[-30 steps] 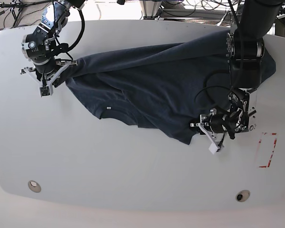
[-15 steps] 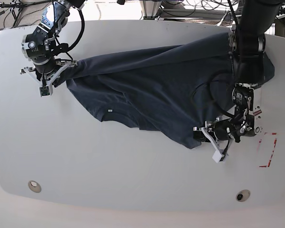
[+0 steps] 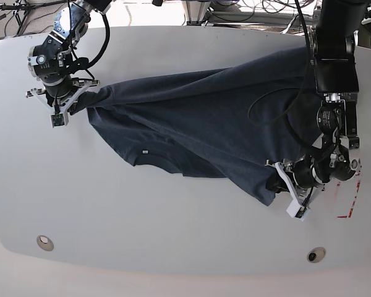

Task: Fold the T-shirt properly
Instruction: 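Lift the shirt high with both grippers, stretching it between them, then lay the shirt down by sweeping both grippers back across the table, then release with the left gripper and move it over the shirt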

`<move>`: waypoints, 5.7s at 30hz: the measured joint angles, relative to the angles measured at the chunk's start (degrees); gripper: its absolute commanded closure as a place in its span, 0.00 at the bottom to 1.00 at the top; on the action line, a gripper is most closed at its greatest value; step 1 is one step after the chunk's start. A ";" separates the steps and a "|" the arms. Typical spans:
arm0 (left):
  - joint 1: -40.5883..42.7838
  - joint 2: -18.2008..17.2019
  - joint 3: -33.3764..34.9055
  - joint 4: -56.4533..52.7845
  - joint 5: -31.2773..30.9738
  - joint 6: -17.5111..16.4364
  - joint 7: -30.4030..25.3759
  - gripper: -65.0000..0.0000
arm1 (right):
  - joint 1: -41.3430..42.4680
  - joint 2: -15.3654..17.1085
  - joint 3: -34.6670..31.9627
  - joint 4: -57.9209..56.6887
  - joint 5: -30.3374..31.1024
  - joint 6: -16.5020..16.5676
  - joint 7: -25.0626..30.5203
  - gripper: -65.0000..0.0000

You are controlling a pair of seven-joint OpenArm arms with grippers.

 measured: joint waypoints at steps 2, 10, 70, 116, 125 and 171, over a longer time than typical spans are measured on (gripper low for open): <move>1.03 -1.09 -0.11 3.32 -0.02 0.04 1.84 1.00 | 0.09 0.00 -0.02 0.02 0.20 -0.02 0.17 1.00; 5.75 -2.86 -8.41 16.06 -0.28 -5.33 4.55 1.00 | 1.31 0.02 0.00 -0.90 -0.07 0.00 0.22 1.00; -46.14 -1.11 -25.51 18.60 7.39 -8.52 19.41 1.00 | 62.03 19.76 -20.85 -7.50 1.73 0.04 -9.40 1.00; -26.82 -3.43 -25.94 14.73 0.11 -8.94 19.43 1.00 | 39.63 20.17 -21.38 4.61 1.44 0.02 -10.45 1.00; -9.53 -5.03 -27.96 20.74 -5.95 -8.94 18.97 1.00 | 25.44 17.59 -13.94 4.61 2.40 0.00 -9.51 1.00; 49.35 -8.04 -53.79 24.90 -23.82 -8.92 18.91 1.00 | -7.98 3.80 -4.31 4.50 5.05 -0.22 -8.83 1.00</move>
